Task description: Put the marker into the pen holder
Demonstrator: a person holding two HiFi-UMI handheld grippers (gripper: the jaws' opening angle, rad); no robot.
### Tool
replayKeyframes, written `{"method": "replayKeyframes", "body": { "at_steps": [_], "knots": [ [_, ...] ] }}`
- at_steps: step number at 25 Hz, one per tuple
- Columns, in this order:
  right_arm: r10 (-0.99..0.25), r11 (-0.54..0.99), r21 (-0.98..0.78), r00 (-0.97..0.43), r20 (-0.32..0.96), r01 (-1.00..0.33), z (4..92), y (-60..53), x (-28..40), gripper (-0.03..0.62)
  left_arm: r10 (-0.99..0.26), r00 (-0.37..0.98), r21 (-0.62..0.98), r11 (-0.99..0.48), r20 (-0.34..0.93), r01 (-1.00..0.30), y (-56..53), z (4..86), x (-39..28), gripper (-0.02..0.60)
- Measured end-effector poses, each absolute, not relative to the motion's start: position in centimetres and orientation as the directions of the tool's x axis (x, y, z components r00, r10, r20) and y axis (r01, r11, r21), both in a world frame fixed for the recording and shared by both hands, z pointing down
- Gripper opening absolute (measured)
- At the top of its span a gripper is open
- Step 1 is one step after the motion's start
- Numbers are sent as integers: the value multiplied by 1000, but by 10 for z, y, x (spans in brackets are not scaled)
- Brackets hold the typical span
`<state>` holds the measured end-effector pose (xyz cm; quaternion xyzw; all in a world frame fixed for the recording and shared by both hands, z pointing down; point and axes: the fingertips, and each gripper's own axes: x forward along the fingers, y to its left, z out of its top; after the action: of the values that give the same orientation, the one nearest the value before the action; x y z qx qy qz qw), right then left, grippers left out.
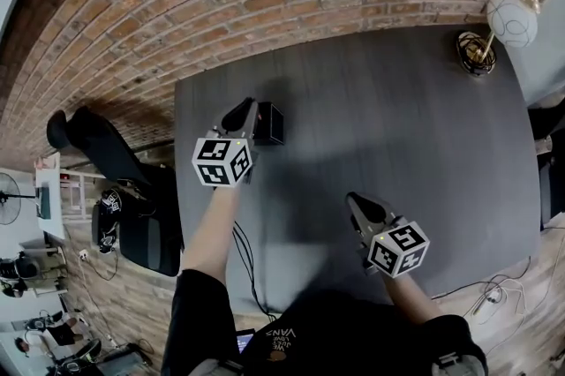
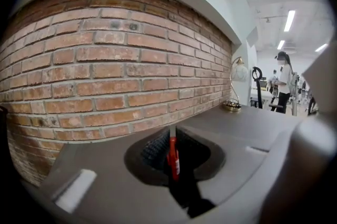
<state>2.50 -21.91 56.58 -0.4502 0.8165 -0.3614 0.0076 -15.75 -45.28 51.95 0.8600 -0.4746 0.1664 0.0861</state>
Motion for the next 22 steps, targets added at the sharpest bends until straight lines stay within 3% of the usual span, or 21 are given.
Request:
{"method": "replayKeyframes", "body": {
  "at_steps": [22],
  "knots": [
    [-750,326,-605,-589,302,-726,570,-222,38,2,-757,444,-80,-541,480,-837,-456,534,-151,94]
  ]
}}
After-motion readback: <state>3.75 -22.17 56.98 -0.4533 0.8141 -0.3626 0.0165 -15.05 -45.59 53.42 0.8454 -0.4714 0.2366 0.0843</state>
